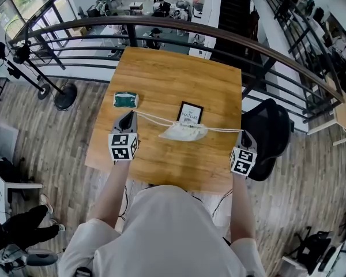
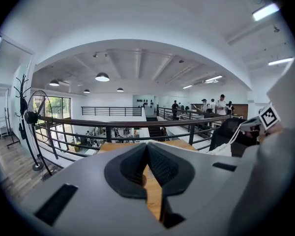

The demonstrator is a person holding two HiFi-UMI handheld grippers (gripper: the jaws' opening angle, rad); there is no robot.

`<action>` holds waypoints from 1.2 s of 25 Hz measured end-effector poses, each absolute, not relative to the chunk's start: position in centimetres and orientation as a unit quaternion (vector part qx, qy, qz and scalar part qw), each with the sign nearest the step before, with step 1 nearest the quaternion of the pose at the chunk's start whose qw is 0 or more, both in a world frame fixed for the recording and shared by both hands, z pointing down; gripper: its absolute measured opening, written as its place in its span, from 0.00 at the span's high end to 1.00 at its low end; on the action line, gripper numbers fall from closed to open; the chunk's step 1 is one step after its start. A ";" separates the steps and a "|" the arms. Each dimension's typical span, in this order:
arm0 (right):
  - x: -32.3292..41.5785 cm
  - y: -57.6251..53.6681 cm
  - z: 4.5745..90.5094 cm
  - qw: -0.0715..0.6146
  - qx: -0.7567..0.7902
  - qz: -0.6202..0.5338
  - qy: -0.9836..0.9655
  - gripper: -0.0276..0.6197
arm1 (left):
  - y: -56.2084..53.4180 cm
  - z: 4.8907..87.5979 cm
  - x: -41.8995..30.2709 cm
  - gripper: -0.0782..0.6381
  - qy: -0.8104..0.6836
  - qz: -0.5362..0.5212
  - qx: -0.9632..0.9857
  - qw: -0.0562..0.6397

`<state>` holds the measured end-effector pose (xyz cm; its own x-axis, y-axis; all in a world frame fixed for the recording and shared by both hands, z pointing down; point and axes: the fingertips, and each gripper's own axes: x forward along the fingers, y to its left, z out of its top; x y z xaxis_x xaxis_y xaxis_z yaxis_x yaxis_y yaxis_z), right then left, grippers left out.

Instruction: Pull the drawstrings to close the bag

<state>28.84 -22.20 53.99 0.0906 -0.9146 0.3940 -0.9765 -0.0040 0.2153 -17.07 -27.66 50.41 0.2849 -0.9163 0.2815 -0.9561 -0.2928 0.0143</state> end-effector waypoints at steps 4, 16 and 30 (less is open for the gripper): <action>28.4 -22.2 53.4 0.207 0.701 0.070 -0.679 0.94 | -27.3 50.1 -17.2 0.90 -0.588 0.105 0.797 0.092; 27.3 -21.6 52.3 0.167 0.674 0.049 -0.718 0.94 | -26.4 50.4 -17.1 0.90 -0.576 0.096 0.805 0.105; 27.7 -21.0 52.2 0.166 0.674 0.050 -0.718 0.95 | -26.1 49.7 -17.2 0.90 -0.574 0.092 0.808 0.096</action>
